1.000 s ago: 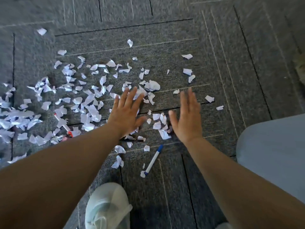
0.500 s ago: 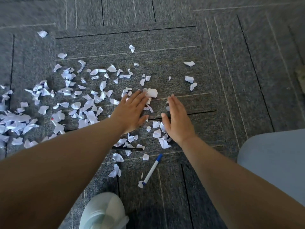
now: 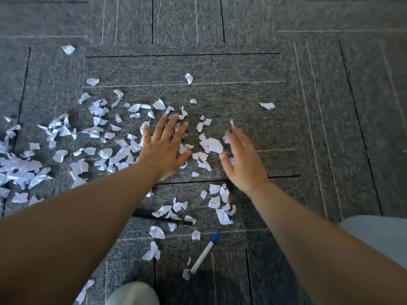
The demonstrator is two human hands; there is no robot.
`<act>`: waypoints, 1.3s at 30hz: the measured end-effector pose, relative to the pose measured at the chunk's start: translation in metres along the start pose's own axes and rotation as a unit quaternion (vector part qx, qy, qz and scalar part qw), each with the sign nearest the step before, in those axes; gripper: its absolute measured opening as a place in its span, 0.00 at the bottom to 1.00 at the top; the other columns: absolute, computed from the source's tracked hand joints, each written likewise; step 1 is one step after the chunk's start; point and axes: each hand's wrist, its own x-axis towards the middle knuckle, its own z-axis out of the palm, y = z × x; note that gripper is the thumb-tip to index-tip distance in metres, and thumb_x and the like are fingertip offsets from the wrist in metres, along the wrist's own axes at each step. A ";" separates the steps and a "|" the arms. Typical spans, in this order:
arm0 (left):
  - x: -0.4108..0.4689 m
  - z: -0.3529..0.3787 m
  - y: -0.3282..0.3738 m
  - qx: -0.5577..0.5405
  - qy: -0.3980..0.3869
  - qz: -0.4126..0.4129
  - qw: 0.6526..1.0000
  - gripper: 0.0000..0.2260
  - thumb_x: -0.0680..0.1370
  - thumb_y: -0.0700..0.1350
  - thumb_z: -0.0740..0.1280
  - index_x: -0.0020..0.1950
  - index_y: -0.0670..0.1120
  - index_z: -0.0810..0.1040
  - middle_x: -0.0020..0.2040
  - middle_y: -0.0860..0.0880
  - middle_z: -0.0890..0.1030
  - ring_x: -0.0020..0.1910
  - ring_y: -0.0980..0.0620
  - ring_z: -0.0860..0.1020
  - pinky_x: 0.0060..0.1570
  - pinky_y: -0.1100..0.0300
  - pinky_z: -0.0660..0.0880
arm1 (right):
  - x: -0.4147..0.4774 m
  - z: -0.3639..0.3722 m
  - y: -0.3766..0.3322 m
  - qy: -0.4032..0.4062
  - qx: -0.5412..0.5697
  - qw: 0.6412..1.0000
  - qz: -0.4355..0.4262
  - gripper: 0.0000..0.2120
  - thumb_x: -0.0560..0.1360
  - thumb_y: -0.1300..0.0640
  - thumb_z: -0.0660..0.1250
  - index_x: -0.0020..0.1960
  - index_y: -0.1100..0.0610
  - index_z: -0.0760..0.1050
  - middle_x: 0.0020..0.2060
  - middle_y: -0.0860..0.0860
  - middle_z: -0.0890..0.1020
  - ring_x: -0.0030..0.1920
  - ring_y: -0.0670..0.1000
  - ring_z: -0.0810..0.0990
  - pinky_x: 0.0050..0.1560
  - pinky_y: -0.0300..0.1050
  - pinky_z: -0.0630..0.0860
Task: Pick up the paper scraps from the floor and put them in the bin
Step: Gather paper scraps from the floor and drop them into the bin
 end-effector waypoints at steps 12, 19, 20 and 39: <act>0.084 -0.044 -0.005 -0.057 0.055 0.007 0.997 0.33 0.78 0.61 0.50 0.74 0.48 0.38 0.75 0.47 0.36 0.74 0.48 0.37 0.70 0.48 0.39 | 0.059 -0.022 0.021 -0.005 0.033 0.998 0.054 0.27 0.78 0.46 0.52 0.74 0.55 0.55 0.75 0.52 0.55 0.74 0.52 0.52 0.72 0.50 0.50; 0.112 -0.054 -0.005 -0.020 -0.004 0.074 0.997 0.29 0.80 0.54 0.52 0.75 0.42 0.46 0.76 0.44 0.45 0.75 0.44 0.47 0.71 0.50 0.47 | 0.016 0.005 -0.005 0.088 0.073 0.992 -0.051 0.18 0.76 0.53 0.56 0.61 0.61 0.73 0.59 0.58 0.77 0.58 0.57 0.75 0.57 0.54 0.76; 0.103 -0.053 -0.005 -0.030 0.005 0.083 0.996 0.28 0.80 0.53 0.52 0.75 0.41 0.48 0.76 0.43 0.48 0.74 0.44 0.49 0.71 0.51 0.49 | 0.021 0.003 0.001 0.086 0.062 0.994 -0.028 0.20 0.76 0.52 0.55 0.63 0.61 0.71 0.61 0.58 0.75 0.61 0.58 0.73 0.61 0.57 0.73; -0.107 0.016 -0.008 -0.091 0.079 0.060 0.991 0.23 0.76 0.53 0.54 0.67 0.45 0.68 0.67 0.45 0.69 0.64 0.43 0.69 0.62 0.44 0.68 | -0.078 0.012 -0.028 0.067 0.116 0.991 -0.023 0.25 0.76 0.47 0.53 0.69 0.59 0.64 0.71 0.55 0.65 0.72 0.56 0.60 0.70 0.50 0.58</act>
